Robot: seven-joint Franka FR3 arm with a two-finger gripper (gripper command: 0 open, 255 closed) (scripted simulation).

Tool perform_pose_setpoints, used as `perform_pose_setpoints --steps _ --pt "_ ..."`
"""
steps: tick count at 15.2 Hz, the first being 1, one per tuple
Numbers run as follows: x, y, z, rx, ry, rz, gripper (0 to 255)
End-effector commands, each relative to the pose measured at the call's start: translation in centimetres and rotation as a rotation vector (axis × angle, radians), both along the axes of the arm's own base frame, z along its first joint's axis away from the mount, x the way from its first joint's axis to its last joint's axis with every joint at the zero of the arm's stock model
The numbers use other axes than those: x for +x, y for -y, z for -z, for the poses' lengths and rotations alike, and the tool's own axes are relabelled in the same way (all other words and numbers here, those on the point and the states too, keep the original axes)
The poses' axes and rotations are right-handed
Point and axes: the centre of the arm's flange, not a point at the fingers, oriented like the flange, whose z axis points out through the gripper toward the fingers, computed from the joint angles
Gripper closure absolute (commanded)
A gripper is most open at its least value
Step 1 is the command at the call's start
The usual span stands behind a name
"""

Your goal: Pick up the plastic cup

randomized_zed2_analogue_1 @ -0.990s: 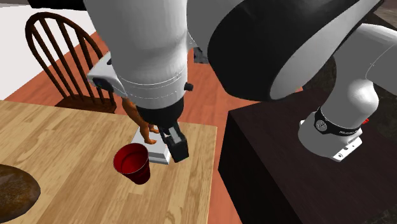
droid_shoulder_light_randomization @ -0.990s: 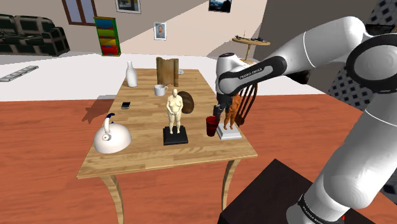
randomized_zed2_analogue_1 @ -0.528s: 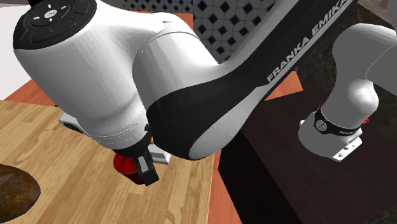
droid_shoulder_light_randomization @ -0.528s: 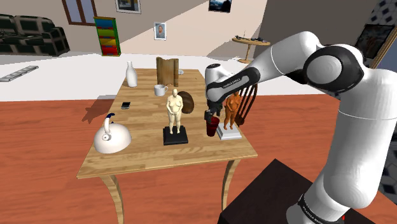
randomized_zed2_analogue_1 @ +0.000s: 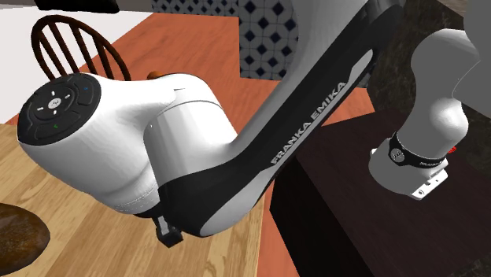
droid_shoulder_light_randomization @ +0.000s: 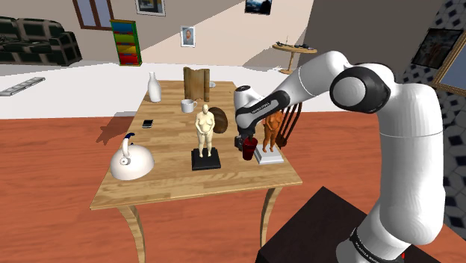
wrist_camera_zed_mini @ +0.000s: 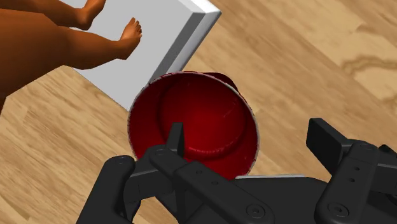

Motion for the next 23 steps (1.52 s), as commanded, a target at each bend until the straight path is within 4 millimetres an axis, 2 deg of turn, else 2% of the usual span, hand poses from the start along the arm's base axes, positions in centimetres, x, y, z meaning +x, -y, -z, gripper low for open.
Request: perform_pose_setpoints --steps 1,4,5,14,23 --pt "0.1 0.1 1.0 0.000 0.000 0.000 0" --pt "0.1 0.1 1.8 0.000 0.000 0.000 0" --pt "0.1 0.2 1.7 0.000 0.000 0.000 255" --pt "0.1 0.1 1.8 0.000 0.000 0.000 255" --pt "0.1 0.1 -2.9 0.000 0.000 0.000 255"
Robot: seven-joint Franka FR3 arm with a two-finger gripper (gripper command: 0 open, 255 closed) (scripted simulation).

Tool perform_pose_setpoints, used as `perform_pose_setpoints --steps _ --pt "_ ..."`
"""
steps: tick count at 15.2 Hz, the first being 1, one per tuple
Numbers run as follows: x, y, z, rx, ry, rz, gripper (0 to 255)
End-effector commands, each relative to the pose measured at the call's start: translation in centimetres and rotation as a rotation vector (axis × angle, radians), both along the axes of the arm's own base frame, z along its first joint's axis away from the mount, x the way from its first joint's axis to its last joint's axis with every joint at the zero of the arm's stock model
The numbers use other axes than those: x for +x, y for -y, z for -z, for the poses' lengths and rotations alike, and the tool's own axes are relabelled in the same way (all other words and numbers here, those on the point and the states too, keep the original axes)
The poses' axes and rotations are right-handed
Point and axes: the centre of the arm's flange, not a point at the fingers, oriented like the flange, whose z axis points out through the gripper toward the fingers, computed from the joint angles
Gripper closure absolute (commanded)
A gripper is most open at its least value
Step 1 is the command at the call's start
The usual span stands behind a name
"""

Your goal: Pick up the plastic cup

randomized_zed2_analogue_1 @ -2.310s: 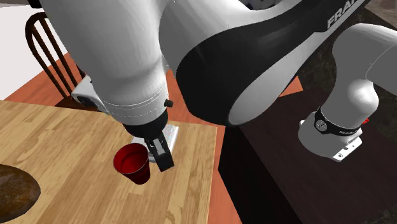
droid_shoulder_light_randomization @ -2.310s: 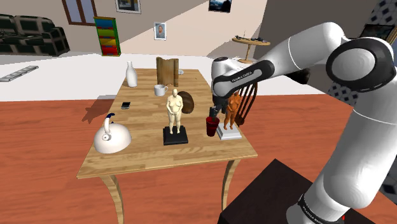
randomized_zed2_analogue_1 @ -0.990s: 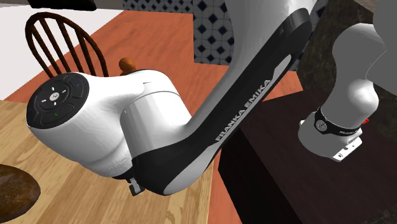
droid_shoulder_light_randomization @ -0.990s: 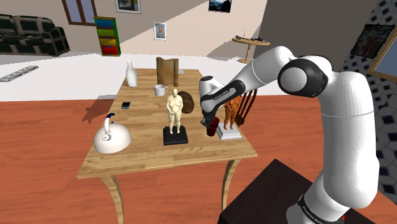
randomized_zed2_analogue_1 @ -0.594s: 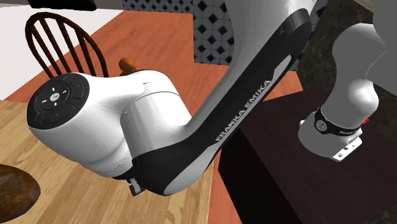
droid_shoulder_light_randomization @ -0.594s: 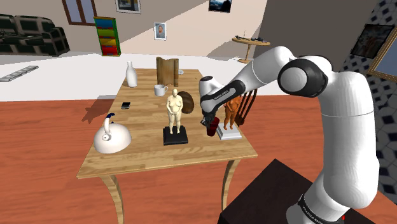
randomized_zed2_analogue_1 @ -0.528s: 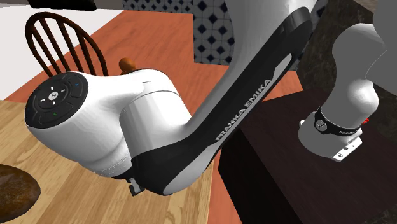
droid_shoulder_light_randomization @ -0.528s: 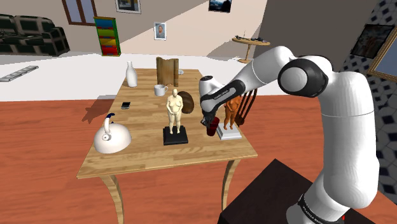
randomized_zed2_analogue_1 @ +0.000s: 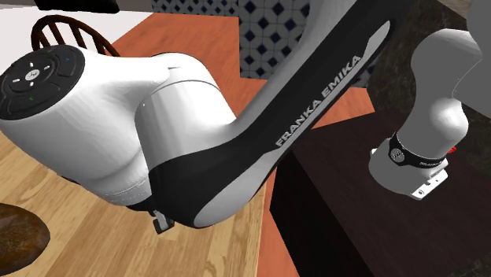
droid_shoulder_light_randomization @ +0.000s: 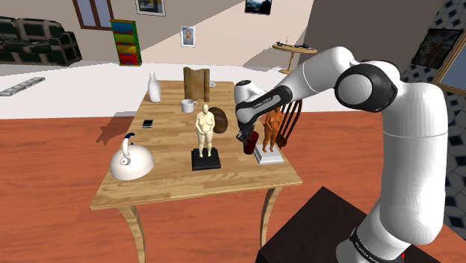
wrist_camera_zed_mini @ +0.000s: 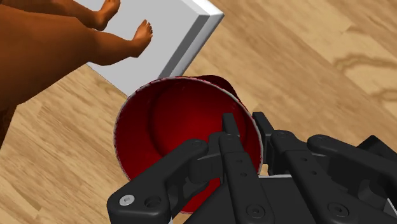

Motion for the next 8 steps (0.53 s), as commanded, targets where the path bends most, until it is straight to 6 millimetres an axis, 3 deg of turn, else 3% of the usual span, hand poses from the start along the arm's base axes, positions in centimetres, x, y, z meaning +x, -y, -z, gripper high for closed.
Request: perform_pose_setpoints --steps 1,6,8 --pt "0.1 0.0 -1.0 0.000 0.000 0.000 255" --pt "0.1 0.0 -3.6 0.000 0.000 0.000 255" --pt "0.1 0.0 -3.7 0.000 0.000 0.000 255"
